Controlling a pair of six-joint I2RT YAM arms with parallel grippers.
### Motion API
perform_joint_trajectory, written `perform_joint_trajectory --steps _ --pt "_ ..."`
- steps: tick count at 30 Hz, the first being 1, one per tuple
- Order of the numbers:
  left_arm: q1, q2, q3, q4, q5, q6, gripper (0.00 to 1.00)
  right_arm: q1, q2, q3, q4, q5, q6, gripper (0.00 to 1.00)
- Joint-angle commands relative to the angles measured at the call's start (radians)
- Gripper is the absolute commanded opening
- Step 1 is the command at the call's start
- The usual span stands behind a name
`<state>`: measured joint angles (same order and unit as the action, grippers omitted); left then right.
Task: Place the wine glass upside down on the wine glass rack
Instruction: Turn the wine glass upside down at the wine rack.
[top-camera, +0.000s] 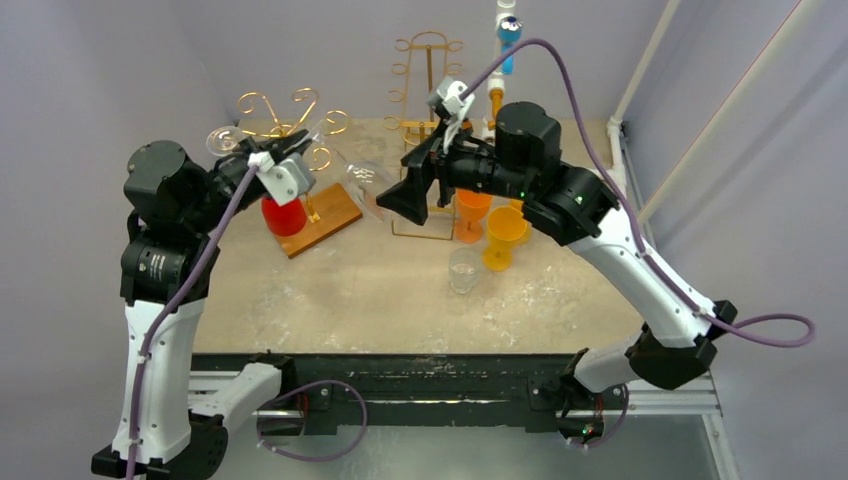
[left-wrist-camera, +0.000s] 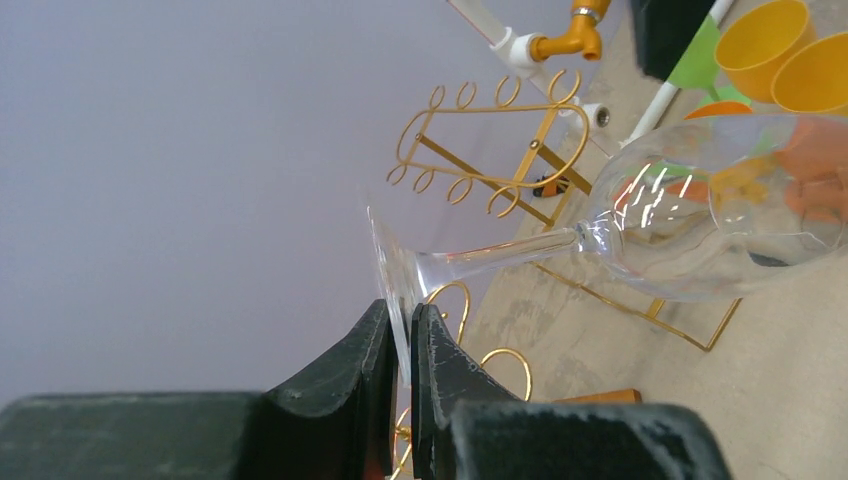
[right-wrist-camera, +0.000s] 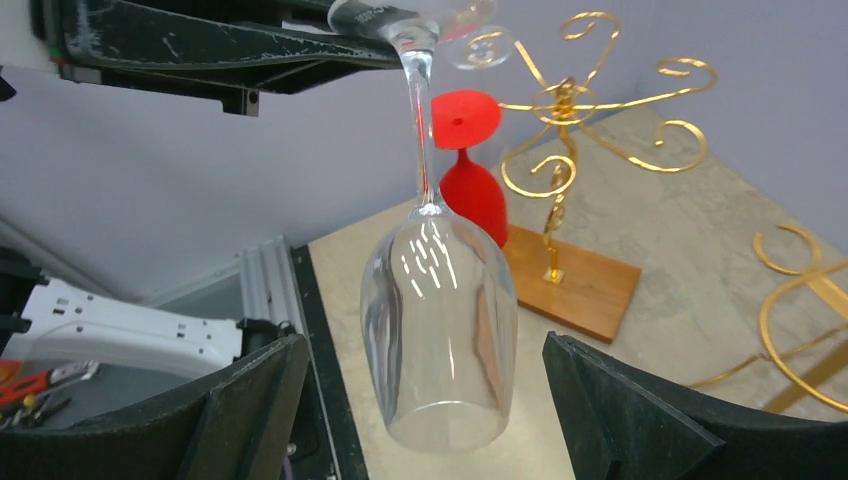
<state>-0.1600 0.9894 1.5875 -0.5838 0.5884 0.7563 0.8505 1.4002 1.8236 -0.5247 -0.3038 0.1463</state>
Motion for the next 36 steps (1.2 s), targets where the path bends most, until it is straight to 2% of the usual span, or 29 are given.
perform_joint_trajectory --steps 1,6,14,18,26,28,31,32,34,36 --pt "-0.004 -0.034 -0.037 0.097 0.14 0.162 0.0 -0.001 0.077 0.066 -0.072 -0.21 -0.047 0.99" --pt "-0.004 -0.041 -0.038 0.093 0.156 0.209 0.0 0.006 0.101 0.043 -0.062 -0.299 -0.065 0.99" --pt "-0.004 -0.045 -0.048 0.082 0.256 0.255 0.0 0.012 0.163 0.048 -0.057 -0.254 -0.074 0.99" --pt "-0.004 -0.049 -0.053 0.076 0.258 0.261 0.0 0.013 0.154 -0.031 0.028 -0.223 -0.052 0.98" --pt "-0.004 -0.051 -0.065 0.076 0.257 0.255 0.0 0.013 0.128 -0.166 0.24 -0.145 0.024 0.69" --pt "-0.004 -0.049 -0.063 0.098 0.23 0.177 0.38 0.013 0.13 -0.18 0.284 -0.132 0.036 0.6" --pt "-0.004 -0.05 -0.055 0.064 0.19 0.128 0.78 0.013 0.13 -0.205 0.332 -0.064 0.04 0.53" --pt "-0.004 -0.053 -0.055 0.047 0.175 0.118 0.88 0.013 0.131 -0.214 0.349 -0.041 0.044 0.51" --pt "-0.004 -0.058 -0.047 -0.002 0.148 0.1 0.98 0.009 0.136 -0.234 0.379 -0.008 0.051 0.48" --pt "-0.004 -0.067 -0.043 -0.027 0.11 0.055 1.0 0.003 0.144 -0.255 0.414 0.018 0.06 0.48"
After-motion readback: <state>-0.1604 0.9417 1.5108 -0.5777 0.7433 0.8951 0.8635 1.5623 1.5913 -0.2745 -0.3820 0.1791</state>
